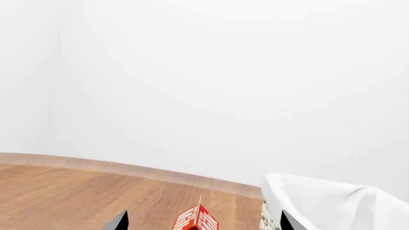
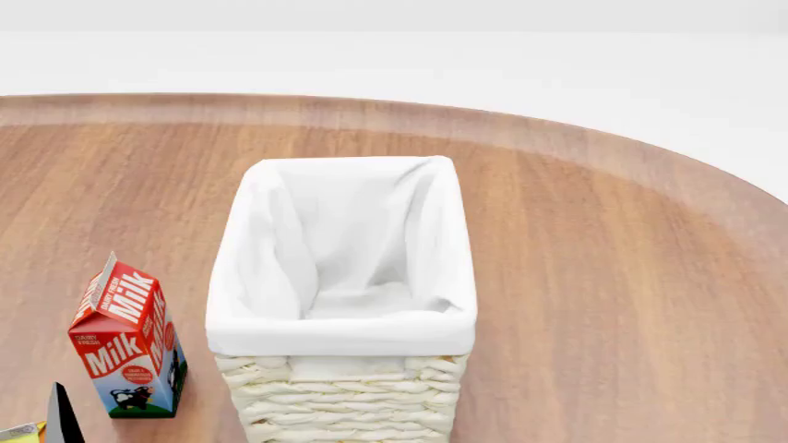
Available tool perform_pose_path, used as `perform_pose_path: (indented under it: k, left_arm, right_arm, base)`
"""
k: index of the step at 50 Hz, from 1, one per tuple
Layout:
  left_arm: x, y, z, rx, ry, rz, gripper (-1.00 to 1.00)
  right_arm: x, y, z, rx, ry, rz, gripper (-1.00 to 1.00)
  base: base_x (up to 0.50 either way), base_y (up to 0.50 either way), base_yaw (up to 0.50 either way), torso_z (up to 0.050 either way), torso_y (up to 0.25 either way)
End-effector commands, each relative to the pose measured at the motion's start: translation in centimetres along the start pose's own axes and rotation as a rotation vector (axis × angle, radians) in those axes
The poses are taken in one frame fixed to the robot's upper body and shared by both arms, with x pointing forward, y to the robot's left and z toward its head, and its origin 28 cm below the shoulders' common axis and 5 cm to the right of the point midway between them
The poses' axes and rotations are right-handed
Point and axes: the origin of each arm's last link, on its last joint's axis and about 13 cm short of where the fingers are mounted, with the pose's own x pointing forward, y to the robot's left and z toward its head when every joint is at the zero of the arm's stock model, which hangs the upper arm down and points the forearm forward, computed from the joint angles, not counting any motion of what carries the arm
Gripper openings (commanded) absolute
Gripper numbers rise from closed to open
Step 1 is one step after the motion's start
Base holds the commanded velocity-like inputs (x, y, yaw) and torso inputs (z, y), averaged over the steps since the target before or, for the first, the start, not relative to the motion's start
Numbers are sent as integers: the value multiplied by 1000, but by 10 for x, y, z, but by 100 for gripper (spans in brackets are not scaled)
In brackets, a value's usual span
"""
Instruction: Pick up the alphabet soup, and put it in the basket.
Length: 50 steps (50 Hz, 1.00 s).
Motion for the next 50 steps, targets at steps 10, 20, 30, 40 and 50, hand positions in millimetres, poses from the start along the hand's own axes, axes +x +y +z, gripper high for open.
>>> perform_pose_path:
  k: [10,20,30,40,50]
  left_arm:
    - [0,0,0,0,-1,0,100]
    - [-1,0,1,1,-2,0,100]
    - [0,0,0,2,0,-2,100]
    - [0,0,0,1,-2,0,100]
    - [-1,0,1,2,-6,1,100]
  right_arm:
    - [5,0,-7,-38,68,-6,100]
    - [10,0,-13,-53,101,9,100]
    - [14,0,-17,-56,128,16,100]
    - [17,1,-20,-61,150,23,100]
    - [22,0,-23,-58,167,42,100]
  base:
    - [0,0,0,0,0]
    - [0,0,0,0,0]
    - [0,0,0,0,0]
    - [0,0,0,0,0]
    - [0,0,0,0,0]
